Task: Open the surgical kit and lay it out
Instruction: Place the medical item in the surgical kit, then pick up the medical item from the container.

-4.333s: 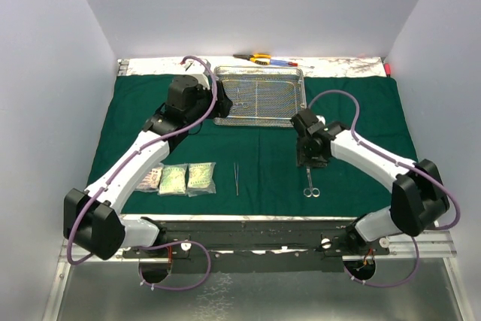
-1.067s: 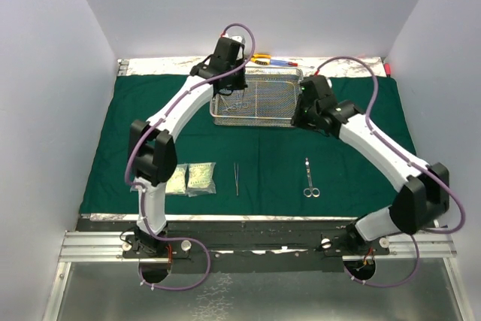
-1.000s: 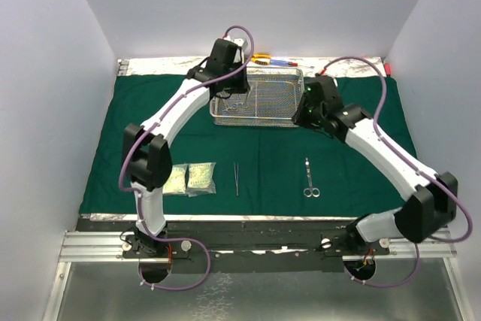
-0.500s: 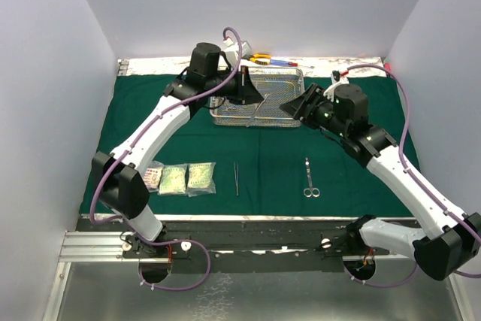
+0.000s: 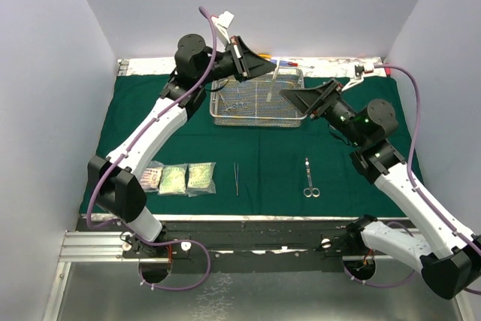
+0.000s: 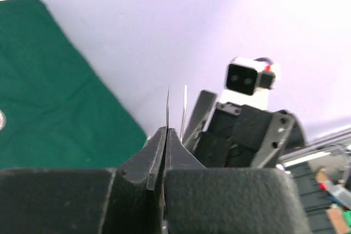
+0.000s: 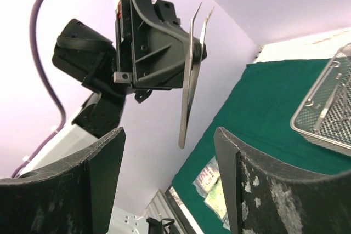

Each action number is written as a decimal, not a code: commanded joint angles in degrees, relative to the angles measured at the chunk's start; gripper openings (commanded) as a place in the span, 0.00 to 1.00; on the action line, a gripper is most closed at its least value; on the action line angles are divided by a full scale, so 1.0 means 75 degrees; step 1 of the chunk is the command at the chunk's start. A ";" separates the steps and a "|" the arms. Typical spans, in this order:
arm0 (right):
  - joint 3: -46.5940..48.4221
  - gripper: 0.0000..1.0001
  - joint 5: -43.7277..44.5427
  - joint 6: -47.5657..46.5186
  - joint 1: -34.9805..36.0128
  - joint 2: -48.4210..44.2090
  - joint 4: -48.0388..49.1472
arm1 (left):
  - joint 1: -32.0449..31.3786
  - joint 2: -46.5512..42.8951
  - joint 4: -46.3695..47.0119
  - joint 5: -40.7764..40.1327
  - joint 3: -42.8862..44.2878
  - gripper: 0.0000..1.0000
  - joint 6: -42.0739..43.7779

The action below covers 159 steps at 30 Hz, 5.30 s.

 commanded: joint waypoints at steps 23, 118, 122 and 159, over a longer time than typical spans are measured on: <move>0.1629 0.15 -0.1961 0.0234 -0.0020 0.1668 0.0976 | -0.0027 -0.0429 0.2582 0.0067 -0.0297 0.00 -0.2149; 0.1326 0.01 0.3446 0.0136 0.3988 0.6058 -0.6382 | 0.0421 -0.2800 -0.4385 -0.7574 -0.4746 0.71 0.3105; 0.1425 0.05 0.3185 0.0074 0.3988 0.6378 -0.6415 | 0.0420 -0.2809 -0.4371 -0.7609 -0.4822 0.72 0.3119; 0.2099 0.44 0.5206 0.0557 0.2687 0.3713 -0.8527 | -0.0080 0.0831 -0.4239 -0.7347 -0.0981 0.45 0.4453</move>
